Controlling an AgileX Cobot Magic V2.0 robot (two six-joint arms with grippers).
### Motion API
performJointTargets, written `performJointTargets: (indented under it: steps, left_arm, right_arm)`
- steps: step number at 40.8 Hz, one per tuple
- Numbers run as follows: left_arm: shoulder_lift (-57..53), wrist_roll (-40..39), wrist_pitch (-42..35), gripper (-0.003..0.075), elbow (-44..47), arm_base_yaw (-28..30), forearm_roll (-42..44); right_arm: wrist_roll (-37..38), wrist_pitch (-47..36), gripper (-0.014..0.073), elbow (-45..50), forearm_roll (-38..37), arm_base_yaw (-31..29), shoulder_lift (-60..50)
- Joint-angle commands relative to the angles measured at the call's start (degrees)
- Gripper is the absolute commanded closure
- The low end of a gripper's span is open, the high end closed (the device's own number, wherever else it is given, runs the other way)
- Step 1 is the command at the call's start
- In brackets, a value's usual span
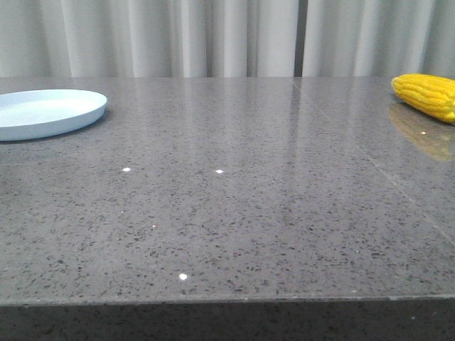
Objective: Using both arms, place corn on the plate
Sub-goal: 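Lower the left gripper toward the rim of the pale blue plate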
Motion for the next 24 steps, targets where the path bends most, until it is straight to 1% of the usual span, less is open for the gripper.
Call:
performJointTargets:
  steps: [1, 3, 7, 11, 15, 19, 24]
  left_arm:
    - [5.71, 0.03, -2.68, 0.0227, -4.88, 3.28, -1.90]
    - [8.20, 1.40, -2.86, 0.0227, -6.10, 4.90, -4.48]
    - [13.70, 8.81, -3.62, 0.0227, -8.59, 8.00, -13.20]
    - [18.38, 12.63, -5.85, 0.0227, -10.65, 9.34, -19.24]
    - [22.78, 12.75, -7.86, 0.0227, -12.91, 9.43, -19.95]
    - [26.34, 12.89, -8.00, 0.0227, -15.18, 9.43, -21.82]
    - [30.20, 12.89, -9.58, 0.0227, -17.64, 9.43, -21.82]
  right_arm:
    - [-0.56, -3.33, 0.0044, -1.54, -0.07, -0.10, 0.36]
    - [-0.56, -3.33, 0.0044, -1.54, -0.07, -0.10, 0.36]
    - [-0.56, -3.33, 0.0044, -1.54, -0.07, -0.10, 0.36]
    - [-0.56, -3.33, 0.0044, -1.54, -0.07, -0.10, 0.36]
    - [-0.56, -3.33, 0.0044, -1.54, -0.07, -0.10, 0.36]
    - [-0.56, -3.33, 0.0044, -1.54, -0.07, -0.10, 0.36]
    - [-0.56, -3.33, 0.0044, -1.54, -0.07, -0.10, 0.36]
